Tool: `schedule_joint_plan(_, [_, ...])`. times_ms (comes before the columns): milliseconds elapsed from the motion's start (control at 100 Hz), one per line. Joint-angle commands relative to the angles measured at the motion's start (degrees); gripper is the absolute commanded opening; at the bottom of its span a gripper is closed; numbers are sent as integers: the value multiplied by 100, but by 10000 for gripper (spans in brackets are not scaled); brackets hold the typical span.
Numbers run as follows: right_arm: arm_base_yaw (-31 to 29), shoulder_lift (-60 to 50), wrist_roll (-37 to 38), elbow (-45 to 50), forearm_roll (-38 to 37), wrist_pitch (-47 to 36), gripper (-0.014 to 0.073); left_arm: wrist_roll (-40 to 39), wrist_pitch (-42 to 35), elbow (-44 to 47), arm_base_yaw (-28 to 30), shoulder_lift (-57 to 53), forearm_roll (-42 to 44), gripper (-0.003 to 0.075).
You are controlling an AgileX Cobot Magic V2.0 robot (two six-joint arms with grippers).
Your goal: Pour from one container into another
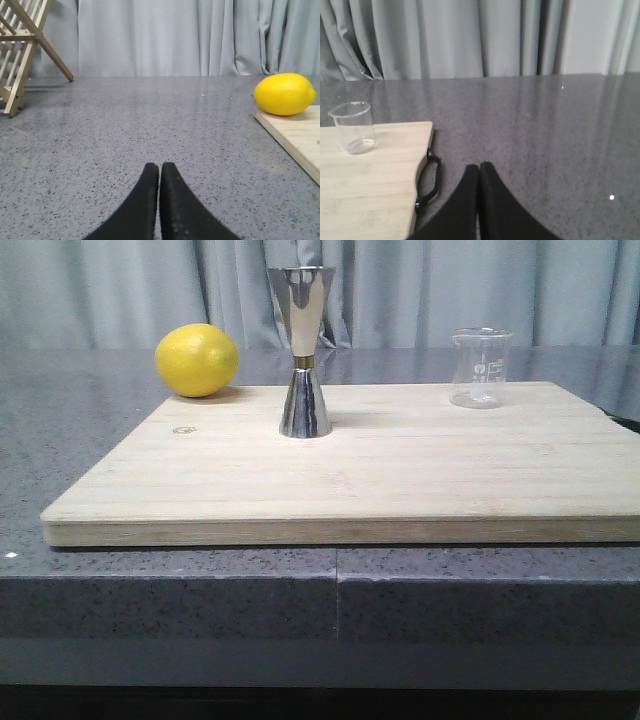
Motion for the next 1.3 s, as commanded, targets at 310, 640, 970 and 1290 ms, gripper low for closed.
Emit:
schedule_joint_plan(310, [60,-1375,-2094,877,2443,-714,-67,24,-506,121,-47,-131,-59,-21])
schedule_joint_plan(640, [60,-1345,-2094,1151,2809,-736,-67,24,-506,121,-47,-131,-59,-21])
schedule_joint_plan(970, [60,-1345,-2094,1151,2809,-736,-67,24,-506,121,-47,-131,-59,-21])
schedule_joint_plan(1290, [60,-1345,-2094,1151,2809,-736,-67,24,-506,121,-47,-131,-59,-21])
